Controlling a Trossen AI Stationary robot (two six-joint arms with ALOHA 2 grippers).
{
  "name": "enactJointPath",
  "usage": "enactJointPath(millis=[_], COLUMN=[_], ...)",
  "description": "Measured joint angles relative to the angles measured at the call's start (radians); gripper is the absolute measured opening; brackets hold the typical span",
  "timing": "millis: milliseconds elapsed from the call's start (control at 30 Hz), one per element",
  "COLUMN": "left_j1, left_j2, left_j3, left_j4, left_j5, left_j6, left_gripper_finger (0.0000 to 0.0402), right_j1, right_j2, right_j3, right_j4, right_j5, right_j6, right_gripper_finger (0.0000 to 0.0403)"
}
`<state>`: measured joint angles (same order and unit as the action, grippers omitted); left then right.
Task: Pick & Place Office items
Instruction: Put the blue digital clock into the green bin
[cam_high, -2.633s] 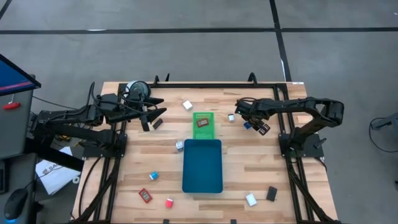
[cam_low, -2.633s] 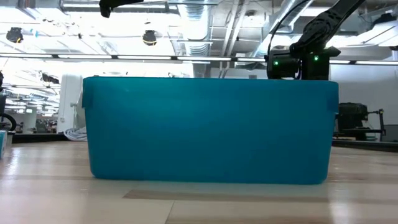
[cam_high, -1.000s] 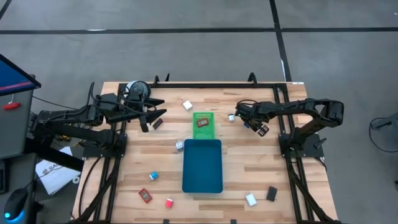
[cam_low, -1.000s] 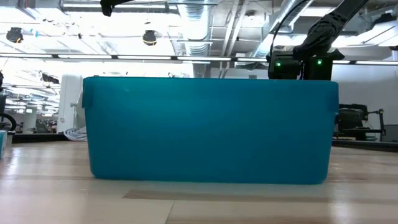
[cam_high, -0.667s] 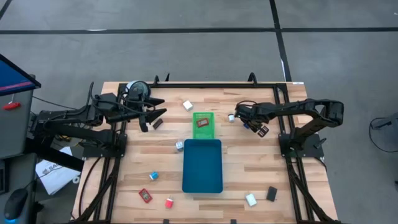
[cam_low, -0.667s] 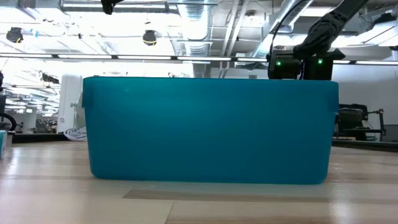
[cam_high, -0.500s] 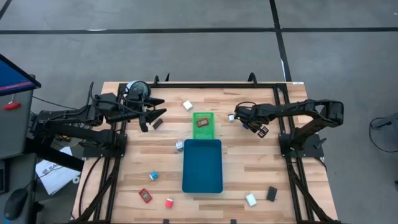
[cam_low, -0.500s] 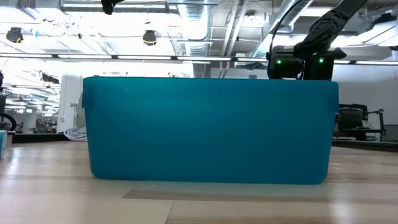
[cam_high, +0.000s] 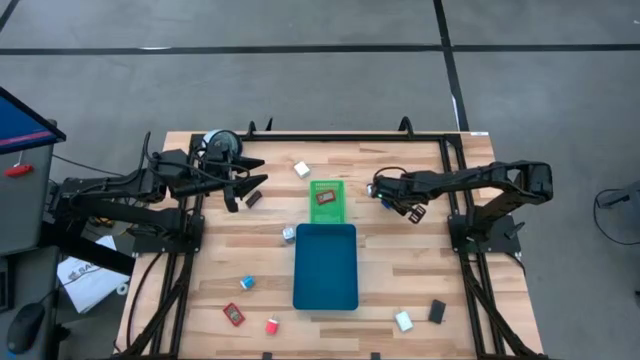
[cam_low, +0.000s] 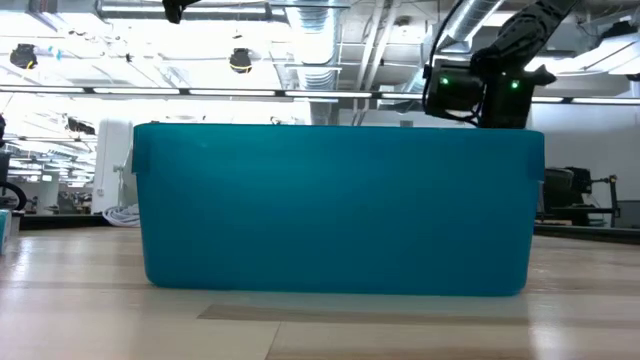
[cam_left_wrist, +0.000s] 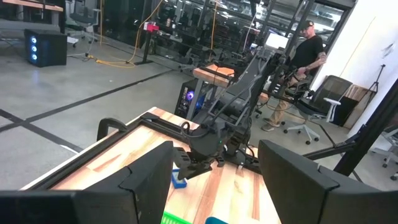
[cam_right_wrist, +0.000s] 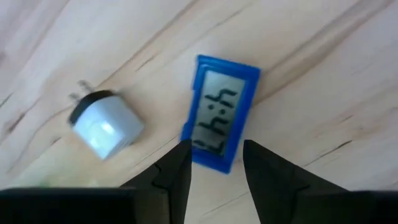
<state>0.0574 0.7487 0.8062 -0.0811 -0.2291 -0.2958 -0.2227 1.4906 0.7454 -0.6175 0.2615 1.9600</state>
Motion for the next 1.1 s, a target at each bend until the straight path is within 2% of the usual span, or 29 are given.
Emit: enactJointPath(millis=[400, 567, 700, 867, 967, 1100], left_j1=[0.0, 0.0, 0.0, 0.0, 0.0, 0.0], left_j2=[0.0, 0.0, 0.0, 0.0, 0.0, 0.0], left_j3=[0.0, 0.0, 0.0, 0.0, 0.0, 0.0], left_j4=[0.0, 0.0, 0.0, 0.0, 0.0, 0.0], left_j5=[0.0, 0.0, 0.0, 0.001, 0.013, 0.023], left_j6=[0.0, 0.0, 0.001, 0.002, 0.003, 0.003], left_gripper_finger=[0.0231, 0.0231, 0.0231, 0.0231, 0.0231, 0.0231], right_j1=[0.01, 0.031, 0.007, -0.043, -0.067, -0.094], right_j2=[0.0, 0.0, 0.0, 0.0, 0.0, 0.003], right_j3=[0.014, 0.039, 0.03, 0.016, 0.016, 0.016], right_j4=[-0.011, 0.035, 0.025, 0.0, -0.003, -0.006], right_j5=[0.0, -0.043, -0.127, -0.205, -0.208, -0.193], right_j6=[-0.003, -0.018, -0.035, -0.046, -0.023, 0.011], right_gripper_finger=[0.0138, 0.0143, 0.0169, 0.0233, 0.026, 0.0265])
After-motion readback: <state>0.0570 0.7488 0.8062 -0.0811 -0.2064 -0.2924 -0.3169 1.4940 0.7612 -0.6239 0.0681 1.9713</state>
